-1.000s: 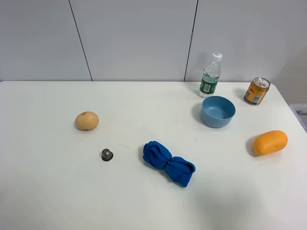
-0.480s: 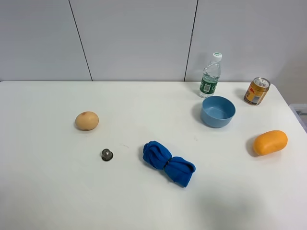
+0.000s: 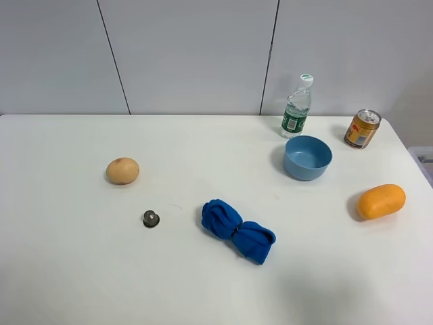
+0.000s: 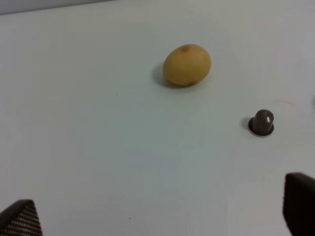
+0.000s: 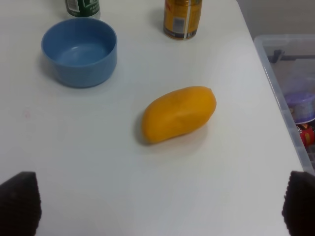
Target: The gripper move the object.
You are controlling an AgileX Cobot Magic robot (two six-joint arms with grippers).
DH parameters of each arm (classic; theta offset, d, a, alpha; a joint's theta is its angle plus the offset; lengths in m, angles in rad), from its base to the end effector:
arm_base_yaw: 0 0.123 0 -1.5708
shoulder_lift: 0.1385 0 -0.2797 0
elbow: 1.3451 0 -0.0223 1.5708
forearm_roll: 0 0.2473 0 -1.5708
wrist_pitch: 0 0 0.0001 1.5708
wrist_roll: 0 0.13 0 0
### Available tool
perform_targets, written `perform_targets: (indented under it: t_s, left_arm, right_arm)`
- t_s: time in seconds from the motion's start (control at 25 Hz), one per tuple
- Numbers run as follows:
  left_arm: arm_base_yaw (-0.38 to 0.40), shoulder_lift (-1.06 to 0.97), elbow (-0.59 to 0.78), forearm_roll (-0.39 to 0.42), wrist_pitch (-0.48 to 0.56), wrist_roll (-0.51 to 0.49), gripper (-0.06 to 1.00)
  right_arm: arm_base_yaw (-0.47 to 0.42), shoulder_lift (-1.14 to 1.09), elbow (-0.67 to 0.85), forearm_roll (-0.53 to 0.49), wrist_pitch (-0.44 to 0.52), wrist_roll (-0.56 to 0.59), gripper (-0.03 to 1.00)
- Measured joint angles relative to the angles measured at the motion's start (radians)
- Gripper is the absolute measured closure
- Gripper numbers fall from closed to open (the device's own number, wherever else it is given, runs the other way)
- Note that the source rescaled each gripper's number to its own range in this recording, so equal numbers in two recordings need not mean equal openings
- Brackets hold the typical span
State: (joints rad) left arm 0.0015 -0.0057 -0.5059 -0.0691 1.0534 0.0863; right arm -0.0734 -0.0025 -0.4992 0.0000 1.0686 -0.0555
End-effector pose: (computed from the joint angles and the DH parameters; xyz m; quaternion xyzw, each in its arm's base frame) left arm 0.0311 -0.0078 0.2609 0.0373 0.8469 -0.0113 0.5303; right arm 0.0313 -0.0023 0.2567 0.0077 0.8548 -0.0334 0.5178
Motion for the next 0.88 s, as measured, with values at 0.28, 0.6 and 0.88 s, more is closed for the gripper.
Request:
perform_targets:
  t_s: [0.28,0.6,0.88]
  left_arm:
    - [0.000,0.000,0.000,0.000,0.000,0.000,-0.06]
    - [0.000,0.000,0.000,0.000,0.000,0.000,-0.06]
    - [0.000,0.000,0.000,0.000,0.000,0.000,-0.06]
  right_arm:
    - [0.000,0.000,0.000,0.000,0.000,0.000,-0.03]
    - [0.000,0.000,0.000,0.000,0.000,0.000,-0.03]
    - [0.000,0.000,0.000,0.000,0.000,0.001,-0.03]
